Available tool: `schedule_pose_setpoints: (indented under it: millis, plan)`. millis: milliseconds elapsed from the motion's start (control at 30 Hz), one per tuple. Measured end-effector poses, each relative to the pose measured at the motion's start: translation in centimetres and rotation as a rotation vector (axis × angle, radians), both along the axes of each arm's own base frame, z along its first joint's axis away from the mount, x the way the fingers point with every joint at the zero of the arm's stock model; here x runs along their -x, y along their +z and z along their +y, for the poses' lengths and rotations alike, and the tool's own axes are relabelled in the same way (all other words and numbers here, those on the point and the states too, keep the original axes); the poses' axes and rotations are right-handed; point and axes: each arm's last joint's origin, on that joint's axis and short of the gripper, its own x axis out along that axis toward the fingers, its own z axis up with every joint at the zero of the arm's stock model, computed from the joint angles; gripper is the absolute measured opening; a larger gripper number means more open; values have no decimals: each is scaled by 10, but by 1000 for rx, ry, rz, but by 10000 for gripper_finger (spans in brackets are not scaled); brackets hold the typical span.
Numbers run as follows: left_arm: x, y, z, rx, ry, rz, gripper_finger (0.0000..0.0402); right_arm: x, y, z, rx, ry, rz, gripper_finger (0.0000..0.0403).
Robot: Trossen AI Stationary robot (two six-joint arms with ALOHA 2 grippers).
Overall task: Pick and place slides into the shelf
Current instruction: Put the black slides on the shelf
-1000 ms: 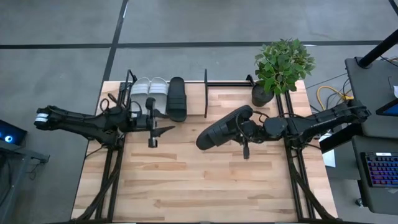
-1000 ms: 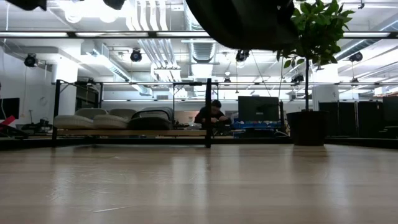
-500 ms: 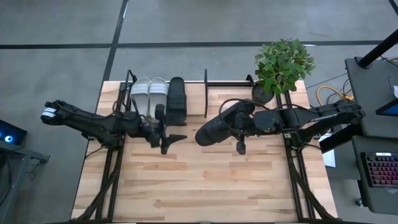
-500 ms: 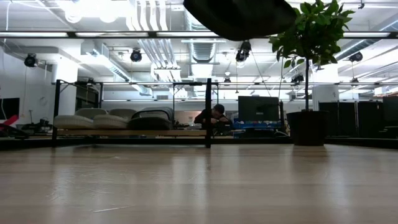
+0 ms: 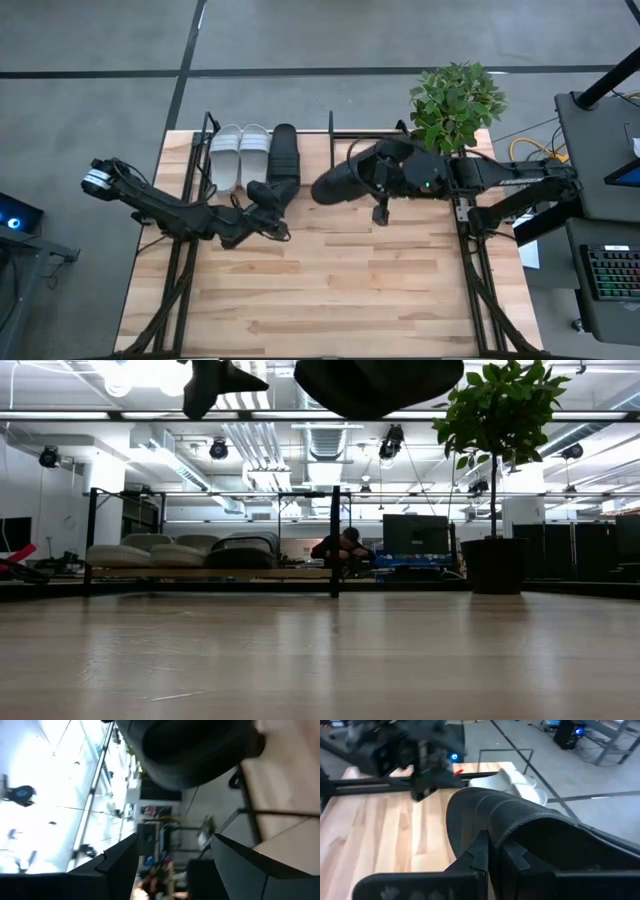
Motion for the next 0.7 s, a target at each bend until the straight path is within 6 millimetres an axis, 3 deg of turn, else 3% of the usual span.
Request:
schedule_pose_setpoints:
  millis: [200, 400, 700]
  plan:
    - [-12, -8, -4, -147, 47, 109, 230, -2, 4, -22, -69, 27, -15, 11]
    - [-26, -30, -8, -290, 96, 300, 230, -2, 5, -35, -90, 16, -23, 11]
    - [-39, -28, -13, -368, 113, 195, 230, 0, 4, -45, -125, 3, -18, 12]
